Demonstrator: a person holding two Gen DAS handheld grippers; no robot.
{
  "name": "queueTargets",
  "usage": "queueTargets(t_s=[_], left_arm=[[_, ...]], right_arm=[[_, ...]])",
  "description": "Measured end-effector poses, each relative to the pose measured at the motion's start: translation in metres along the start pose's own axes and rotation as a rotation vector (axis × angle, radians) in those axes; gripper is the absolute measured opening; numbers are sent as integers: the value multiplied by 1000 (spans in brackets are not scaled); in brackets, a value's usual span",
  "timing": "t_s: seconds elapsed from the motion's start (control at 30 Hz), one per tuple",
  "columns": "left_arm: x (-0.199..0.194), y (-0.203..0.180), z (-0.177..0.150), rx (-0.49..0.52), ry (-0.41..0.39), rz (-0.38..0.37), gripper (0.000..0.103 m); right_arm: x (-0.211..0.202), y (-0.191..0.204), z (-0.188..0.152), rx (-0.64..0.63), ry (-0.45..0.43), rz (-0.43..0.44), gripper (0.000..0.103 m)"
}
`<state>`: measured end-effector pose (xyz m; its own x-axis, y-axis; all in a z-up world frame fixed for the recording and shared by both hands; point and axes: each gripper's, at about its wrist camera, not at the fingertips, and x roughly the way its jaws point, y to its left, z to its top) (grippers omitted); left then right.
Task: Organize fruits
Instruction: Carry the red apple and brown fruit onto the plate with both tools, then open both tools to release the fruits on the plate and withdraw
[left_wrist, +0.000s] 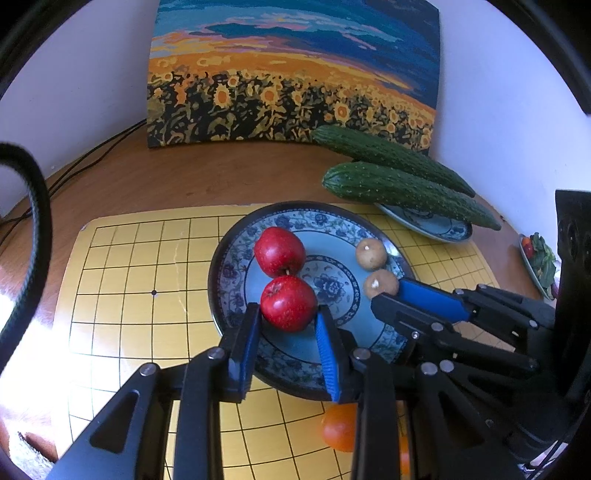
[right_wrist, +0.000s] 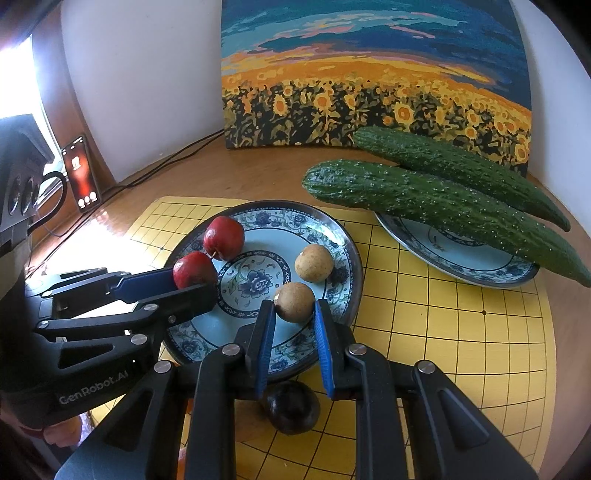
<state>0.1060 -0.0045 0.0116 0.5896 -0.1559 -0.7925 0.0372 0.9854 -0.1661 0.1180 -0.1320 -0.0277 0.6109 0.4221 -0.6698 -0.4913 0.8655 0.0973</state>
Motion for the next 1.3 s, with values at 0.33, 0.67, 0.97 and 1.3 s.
queueTargets(t_s=[0.33,0.67,0.97,1.3], left_arm=[[-3,5,3,-24,-7,7,37],[-15,-2,0,-11,-16,9,43],[-36,-16,-5,9,-24,8,49],[-51,-16,-24,-38,-3,-1,50]], right_arm=[[0,0,1,27,-13,15,37],[-19,-1,-1,31,-55,25,39],[-48,-8,-14,76,-84,18,39],[-70,-13,-33,111,-95,12,39]])
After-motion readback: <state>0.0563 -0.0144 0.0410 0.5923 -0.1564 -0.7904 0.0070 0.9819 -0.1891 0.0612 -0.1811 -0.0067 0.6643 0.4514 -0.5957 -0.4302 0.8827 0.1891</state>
